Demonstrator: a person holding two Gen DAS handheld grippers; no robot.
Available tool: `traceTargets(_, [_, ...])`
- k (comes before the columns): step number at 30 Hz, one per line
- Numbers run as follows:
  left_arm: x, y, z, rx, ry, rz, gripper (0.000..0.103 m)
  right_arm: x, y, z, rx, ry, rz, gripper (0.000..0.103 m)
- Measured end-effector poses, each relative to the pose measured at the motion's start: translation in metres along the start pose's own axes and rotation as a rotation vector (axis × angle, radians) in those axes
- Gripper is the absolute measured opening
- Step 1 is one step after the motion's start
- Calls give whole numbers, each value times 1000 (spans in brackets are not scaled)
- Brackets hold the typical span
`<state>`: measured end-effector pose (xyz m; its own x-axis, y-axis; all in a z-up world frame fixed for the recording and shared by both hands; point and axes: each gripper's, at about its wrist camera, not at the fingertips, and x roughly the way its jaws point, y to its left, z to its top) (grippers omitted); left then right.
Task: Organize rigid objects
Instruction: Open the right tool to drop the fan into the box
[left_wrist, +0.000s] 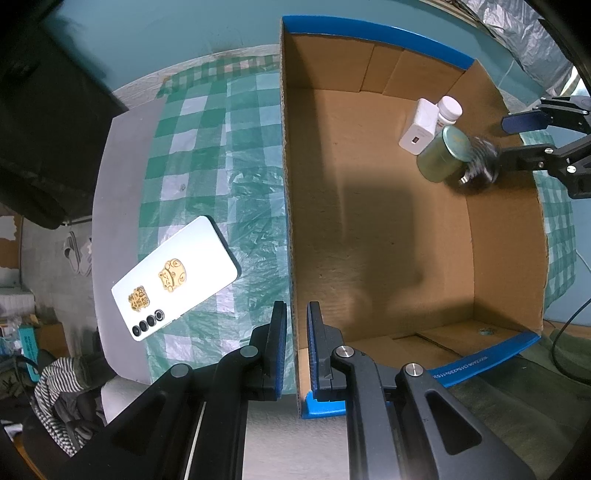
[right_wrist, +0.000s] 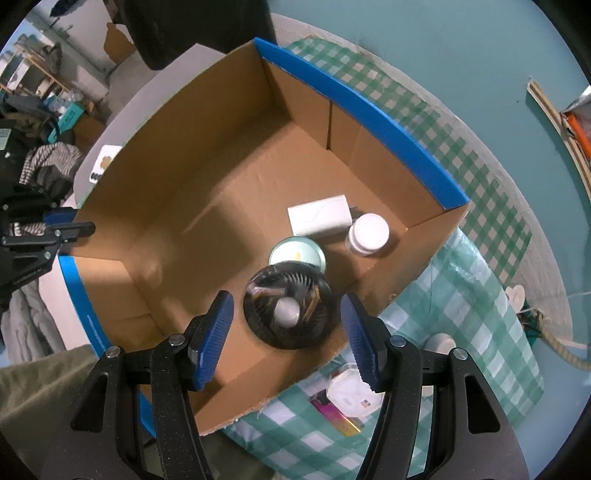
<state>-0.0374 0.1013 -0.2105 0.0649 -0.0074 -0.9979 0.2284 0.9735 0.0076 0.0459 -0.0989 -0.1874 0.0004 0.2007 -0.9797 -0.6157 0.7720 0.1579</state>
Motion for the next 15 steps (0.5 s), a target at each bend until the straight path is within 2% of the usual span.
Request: traceTargets(15, [0, 0, 3, 0, 0, -3, 10, -25, -29, -15, 135, -67, 14, 65])
